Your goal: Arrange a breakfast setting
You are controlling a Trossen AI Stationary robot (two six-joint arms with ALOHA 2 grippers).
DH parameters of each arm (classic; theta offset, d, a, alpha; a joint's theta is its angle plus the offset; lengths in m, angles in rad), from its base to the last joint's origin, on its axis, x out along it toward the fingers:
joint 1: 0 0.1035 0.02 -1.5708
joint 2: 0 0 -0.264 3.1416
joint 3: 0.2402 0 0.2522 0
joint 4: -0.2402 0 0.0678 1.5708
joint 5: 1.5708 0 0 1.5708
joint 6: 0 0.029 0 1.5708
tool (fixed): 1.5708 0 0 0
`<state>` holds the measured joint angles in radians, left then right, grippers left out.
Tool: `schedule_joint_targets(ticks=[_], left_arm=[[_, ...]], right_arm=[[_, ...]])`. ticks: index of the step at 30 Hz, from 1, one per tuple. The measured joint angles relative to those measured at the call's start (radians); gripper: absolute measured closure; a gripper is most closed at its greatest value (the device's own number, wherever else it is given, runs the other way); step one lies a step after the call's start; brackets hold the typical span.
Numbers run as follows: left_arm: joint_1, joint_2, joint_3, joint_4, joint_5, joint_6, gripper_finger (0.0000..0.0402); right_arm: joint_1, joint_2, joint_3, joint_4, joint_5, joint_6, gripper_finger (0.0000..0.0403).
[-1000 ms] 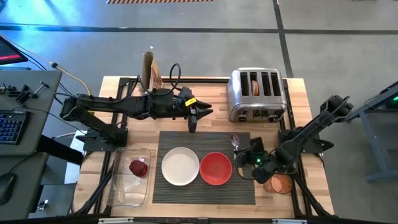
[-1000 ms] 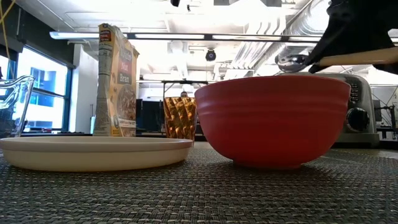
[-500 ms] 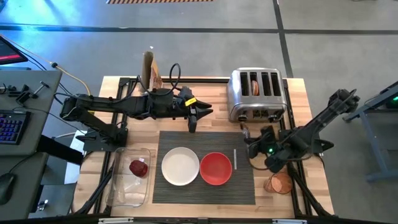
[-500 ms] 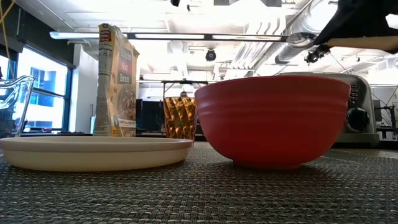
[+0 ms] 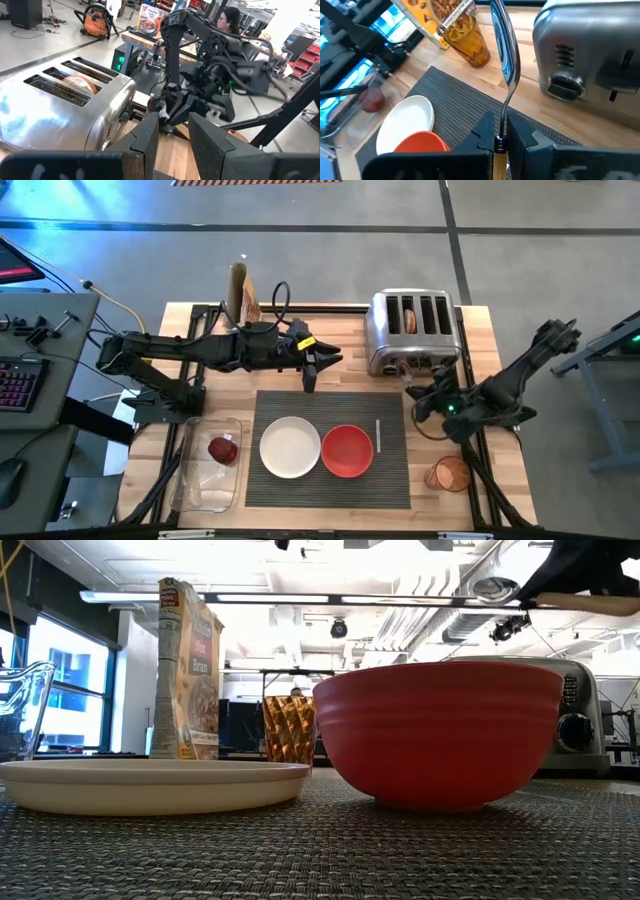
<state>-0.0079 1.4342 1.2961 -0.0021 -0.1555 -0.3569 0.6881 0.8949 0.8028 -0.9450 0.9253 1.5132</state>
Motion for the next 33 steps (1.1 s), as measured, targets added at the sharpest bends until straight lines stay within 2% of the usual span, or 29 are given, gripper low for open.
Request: schedule_joint_targets(ticks=[7, 13, 20, 24, 29, 33], left_arm=[[0.017, 0.000, 0.000, 0.001, 0.000, -0.008, 0.0304], [0.029, 0.000, 0.000, 0.000, 0.015, -0.009, 0.0304], [0.028, 0.000, 0.000, 0.000, 0.015, -0.010, 0.0304], [0.028, 0.000, 0.000, 0.000, 0.015, -0.010, 0.0304], [0.028, 0.000, 0.000, 0.000, 0.015, -0.010, 0.0305], [0.028, 0.000, 0.000, 0.000, 0.015, -0.011, 0.0306]], right_arm=[[0.000, -0.159, 0.000, 0.092, 0.028, -0.270, 0.0403], [0.000, -0.303, 0.000, 0.215, 0.031, -0.591, 0.0403], [-0.001, -0.451, 0.000, 0.436, -0.053, -0.991, 0.0403], [-0.001, -0.498, 0.000, 0.566, -0.160, -1.194, 0.0403], [-0.001, -0.513, 0.000, 0.654, -0.305, -1.383, 0.0403], [-0.001, -0.513, 0.000, 0.629, -0.329, -1.460, 0.0403]])
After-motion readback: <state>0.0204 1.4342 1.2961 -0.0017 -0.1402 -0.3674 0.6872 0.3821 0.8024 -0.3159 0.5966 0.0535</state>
